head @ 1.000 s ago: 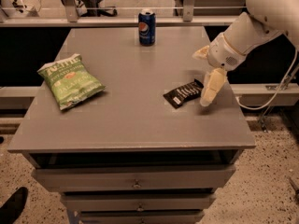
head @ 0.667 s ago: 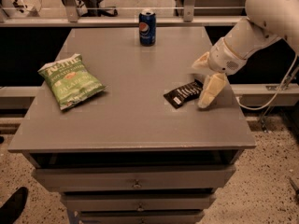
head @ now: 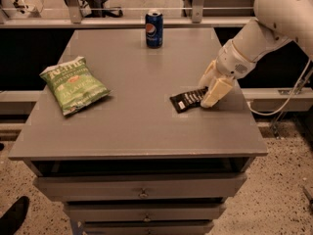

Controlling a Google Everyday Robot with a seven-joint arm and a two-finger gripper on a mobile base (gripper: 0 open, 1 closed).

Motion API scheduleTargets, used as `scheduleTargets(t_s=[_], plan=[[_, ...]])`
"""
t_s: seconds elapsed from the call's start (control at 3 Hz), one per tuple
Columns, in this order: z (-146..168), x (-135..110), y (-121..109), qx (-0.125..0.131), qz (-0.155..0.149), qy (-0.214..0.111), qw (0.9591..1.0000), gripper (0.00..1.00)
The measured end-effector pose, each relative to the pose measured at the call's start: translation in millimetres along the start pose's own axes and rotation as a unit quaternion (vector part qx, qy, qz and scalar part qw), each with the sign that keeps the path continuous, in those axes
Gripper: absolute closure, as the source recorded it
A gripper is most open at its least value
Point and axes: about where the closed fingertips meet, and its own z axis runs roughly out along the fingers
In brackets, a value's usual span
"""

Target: Move rxbar chocolate near pepsi can

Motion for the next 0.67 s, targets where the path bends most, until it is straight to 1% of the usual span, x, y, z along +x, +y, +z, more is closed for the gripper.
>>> scheduleTargets(t_s=[0.33, 0.67], plan=[[-3.9, -2.1, -0.4, 0.0, 0.0, 0.0, 1.0, 0.87], [-4.4, -2.2, -0.5, 0.0, 0.0, 0.0, 1.0, 1.0]])
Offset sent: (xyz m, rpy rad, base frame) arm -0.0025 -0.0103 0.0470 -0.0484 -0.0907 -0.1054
